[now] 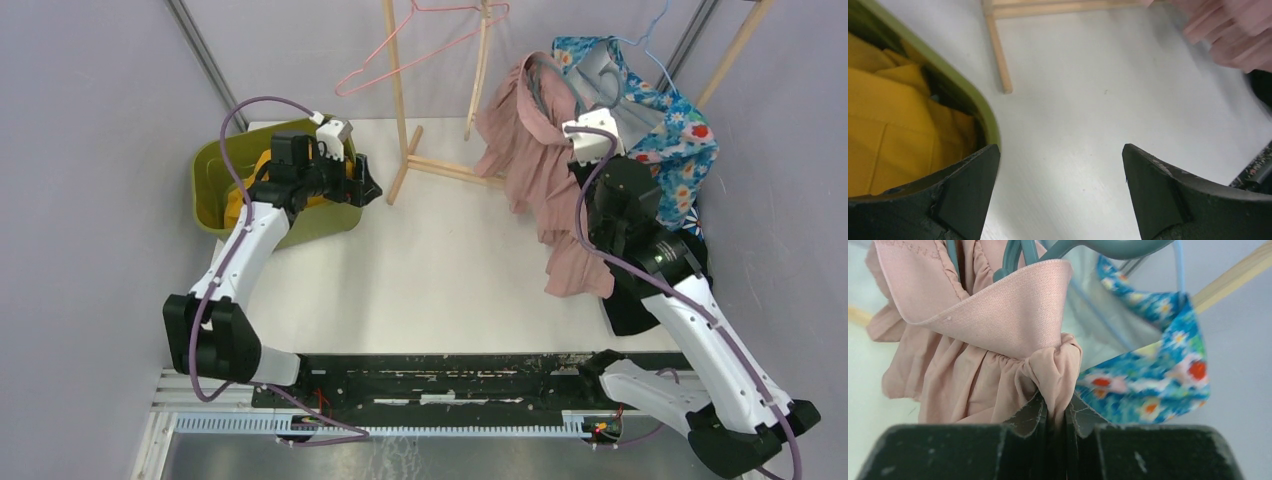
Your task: Remove the skirt from the hanger
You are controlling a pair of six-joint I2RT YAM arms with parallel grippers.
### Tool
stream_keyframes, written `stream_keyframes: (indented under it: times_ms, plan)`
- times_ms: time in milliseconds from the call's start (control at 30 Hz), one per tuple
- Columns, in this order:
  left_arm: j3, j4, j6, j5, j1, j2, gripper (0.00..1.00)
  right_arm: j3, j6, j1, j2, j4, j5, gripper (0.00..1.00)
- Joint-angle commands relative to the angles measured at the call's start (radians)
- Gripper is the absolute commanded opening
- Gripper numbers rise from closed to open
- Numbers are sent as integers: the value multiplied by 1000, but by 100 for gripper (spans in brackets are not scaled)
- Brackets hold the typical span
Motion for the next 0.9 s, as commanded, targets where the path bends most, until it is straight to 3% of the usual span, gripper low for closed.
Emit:
stream_keyframes:
  times_ms: [0, 300, 500, 867]
  plan:
    - [48, 66, -17, 105, -41, -85, 99, -26, 148, 70, -63, -142, -30, 1]
    - [109, 103, -101, 111, -147, -143, 99, -62, 268, 218, -110, -328, -55, 1]
    - [34, 186, -181, 76, -229, -183, 99, -25, 282, 322, -81, -387, -73, 1]
    - [-24, 243, -213, -11, -318, -138, 99, 91, 248, 566, 20, -369, -17, 1]
